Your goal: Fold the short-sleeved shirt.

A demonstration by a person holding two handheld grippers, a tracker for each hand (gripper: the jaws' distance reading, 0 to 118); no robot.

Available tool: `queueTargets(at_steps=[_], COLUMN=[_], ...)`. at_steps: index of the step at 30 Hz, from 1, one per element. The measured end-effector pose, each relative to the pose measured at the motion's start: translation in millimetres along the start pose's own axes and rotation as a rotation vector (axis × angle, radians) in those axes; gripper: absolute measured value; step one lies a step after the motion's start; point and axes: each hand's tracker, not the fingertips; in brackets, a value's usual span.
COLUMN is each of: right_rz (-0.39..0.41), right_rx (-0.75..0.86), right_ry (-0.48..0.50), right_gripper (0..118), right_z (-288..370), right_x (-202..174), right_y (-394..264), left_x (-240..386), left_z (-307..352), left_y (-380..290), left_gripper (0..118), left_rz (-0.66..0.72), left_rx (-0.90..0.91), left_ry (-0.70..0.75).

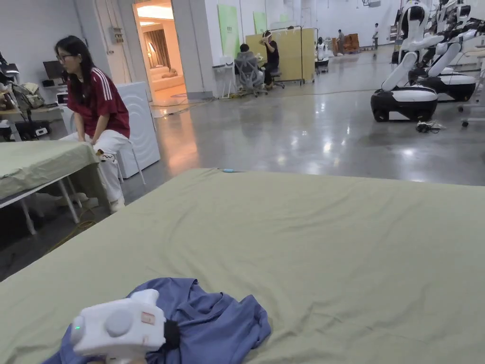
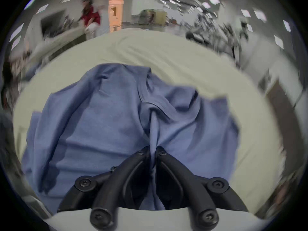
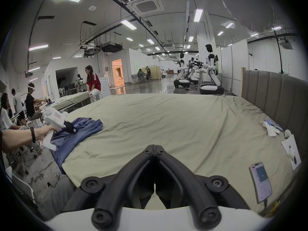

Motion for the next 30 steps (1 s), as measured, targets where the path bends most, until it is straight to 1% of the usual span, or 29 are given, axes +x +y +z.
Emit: queueTargets(at_steps=[1,2,3,5,6,7,9,12,15,17,18,20,22,23,25,26,27,28,30], right_rz=[0.006,0.007,0.004,-0.013,-0.025,-0.038,-0.072,-0.087,-0.078,-0.087,-0.091,-0.087,-0.051,-0.038,-0.024,-0.014,-0.008,-0.008,-0.009], right_rx=[0.007,0.015,0.017,0.036,0.052,0.061,0.068,0.06,0.07,0.081,0.083,0.085,0.085,0.083,0.081,0.081,0.08,0.078,0.072], right_ry=[-0.005,-0.01,-0.01,0.0,-0.016,-0.033,-0.043,-0.07,-0.117,-0.144,-0.152,-0.176,-0.216,-0.231,-0.255,-0.274,-0.286,-0.288,-0.296], right_gripper=[0,0,0,0,0,0,0,0,0,0,0,0,0,0,0,0,0,0,0], right_z=[2,5,8,16,19,22,27,35,46,55,60,68,77,82,91,95,98,101,106], right_x=[3,6,9,16,20,22,28,38,46,51,54,58,60,61,62,62,61,61,60], right_y=[1,1,3,3,3,4,3,1,1,2,3,5,6,7,7,6,4,3,0], left_x=[-6,-7,-3,10,20,32,67,150,231,288,312,342,374,389,407,416,423,427,439], left_z=[17,35,50,76,89,101,113,120,103,80,66,32,12,3,-10,-15,-17,-17,-10], left_y=[11,24,38,69,83,95,118,134,124,89,67,22,-37,-69,-136,-165,-193,-220,-268], left_gripper=[5,5,5,5,5,5,5,5,5,5,5,5,5,5,5,5,5,5,5], left_rz=[0.074,0.113,0.097,0.007,-0.041,-0.034,-0.041,-0.231,-0.359,-0.441,-0.473,-0.505,-0.518,-0.501,-0.427,-0.408,-0.386,-0.397,-0.487], left_rx=[0.076,0.117,0.147,0.215,0.239,0.287,0.326,0.356,0.287,0.231,0.173,0.08,-0.027,-0.114,-0.275,-0.353,-0.396,-0.444,-0.495], left_ry=[-0.062,-0.099,-0.051,-0.017,-0.032,-0.045,-0.135,-0.186,-0.291,-0.364,-0.417,-0.539,-0.659,-0.732,-0.92,-0.978,-1.002,-1.027,-1.086])
